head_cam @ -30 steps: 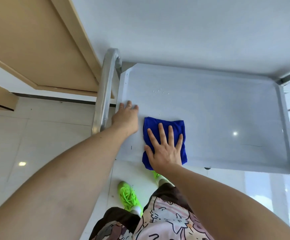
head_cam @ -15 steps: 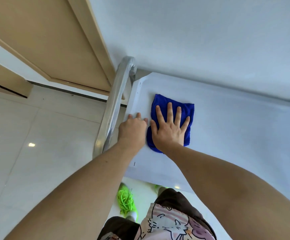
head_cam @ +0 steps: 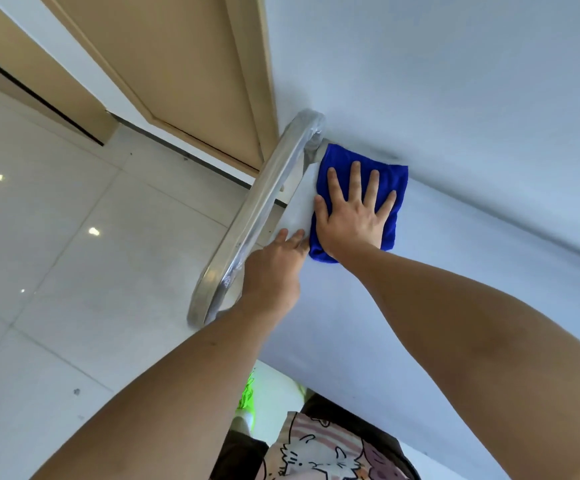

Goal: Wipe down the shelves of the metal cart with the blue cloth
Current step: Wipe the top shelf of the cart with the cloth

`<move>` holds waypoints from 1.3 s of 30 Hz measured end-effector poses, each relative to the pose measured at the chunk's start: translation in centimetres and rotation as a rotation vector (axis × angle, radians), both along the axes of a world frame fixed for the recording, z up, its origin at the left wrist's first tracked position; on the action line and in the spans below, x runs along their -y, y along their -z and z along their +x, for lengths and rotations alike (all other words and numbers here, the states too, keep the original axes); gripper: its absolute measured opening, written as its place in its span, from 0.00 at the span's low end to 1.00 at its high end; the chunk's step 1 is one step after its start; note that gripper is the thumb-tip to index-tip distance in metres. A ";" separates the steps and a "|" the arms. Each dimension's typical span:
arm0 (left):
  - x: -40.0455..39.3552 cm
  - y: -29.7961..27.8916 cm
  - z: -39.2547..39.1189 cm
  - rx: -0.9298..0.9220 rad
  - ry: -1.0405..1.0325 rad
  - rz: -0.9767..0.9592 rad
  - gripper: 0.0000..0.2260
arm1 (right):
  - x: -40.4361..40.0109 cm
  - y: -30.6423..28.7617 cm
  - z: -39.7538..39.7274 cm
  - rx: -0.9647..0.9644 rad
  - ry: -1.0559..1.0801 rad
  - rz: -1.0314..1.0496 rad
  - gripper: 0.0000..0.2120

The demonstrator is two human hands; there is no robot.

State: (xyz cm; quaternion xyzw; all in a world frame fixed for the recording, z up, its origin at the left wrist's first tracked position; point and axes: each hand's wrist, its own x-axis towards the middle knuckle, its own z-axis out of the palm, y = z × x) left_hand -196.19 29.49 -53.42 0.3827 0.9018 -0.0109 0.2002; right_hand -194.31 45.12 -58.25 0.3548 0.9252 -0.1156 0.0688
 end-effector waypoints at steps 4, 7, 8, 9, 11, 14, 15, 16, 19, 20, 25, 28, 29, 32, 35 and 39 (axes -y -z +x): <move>1.2 -0.5 1.2 0.020 -0.242 0.043 0.40 | -0.1 -0.2 -1.0 -0.007 -0.026 -0.014 0.31; 1.9 -1.1 1.6 0.099 -0.413 0.046 0.43 | -0.1 -0.4 -0.6 0.008 -0.062 -0.017 0.32; 2.0 -1.3 1.5 0.110 -0.431 0.042 0.44 | 0.0 -0.5 -0.4 0.009 -0.080 -0.017 0.32; 1.9 -1.4 1.4 0.114 -0.442 0.034 0.44 | 0.0 -0.5 -0.2 0.007 -0.100 -0.018 0.31; 1.4 -1.6 1.4 0.095 -0.439 0.001 0.44 | 0.5 -0.7 0.5 0.006 -0.141 -0.026 0.31; 1.4 -1.7 2.3 0.035 -0.398 -0.044 0.41 | 2.1 -0.8 2.2 0.013 -0.199 -0.043 0.30; 1.7 -1.7 2.9 0.004 -0.391 -0.042 0.38 | 2.8 -0.8 2.9 0.016 -0.214 -0.048 0.30; 2.2 -1.7 3.6 -0.035 -0.392 -0.027 0.34 | 3.6 -0.9 3.5 0.023 -0.226 -0.053 0.30; 4.6 -1.8 6.2 -0.111 -0.398 0.059 0.16 | 5.8 -1.1 5.0 0.071 -0.247 -0.080 0.29; 5.7 -1.8 7.1 -0.108 -0.385 0.088 0.12 | 6.4 -1.3 5.4 0.086 -0.252 -0.089 0.29; 11.4 -1.4 10.1 0.012 -0.249 0.191 0.07 | 9.6 -1.8 7.2 0.136 -0.279 -0.114 0.29; 13.8 -0.7 11.3 0.156 -0.146 0.213 0.20 | 12.3 -2.0 8.6 0.133 -0.284 -0.122 0.29; 14.5 -0.6 11.6 0.212 -0.137 0.210 0.25 | 13.3 -2.1 9.2 0.132 -0.284 -0.125 0.29; 16.4 -0.5 12.3 0.283 -0.140 0.199 0.30 | 16.1 -1.9 10.8 0.126 -0.294 -0.124 0.29; 18.8 -0.6 12.9 0.229 -0.184 0.197 0.26 | 18.3 -1.8 12.5 0.110 -0.306 -0.121 0.29; 22.0 -0.7 13.6 0.198 -0.249 0.182 0.25 | 21.2 -1.6 15.3 0.096 -0.331 -0.088 0.34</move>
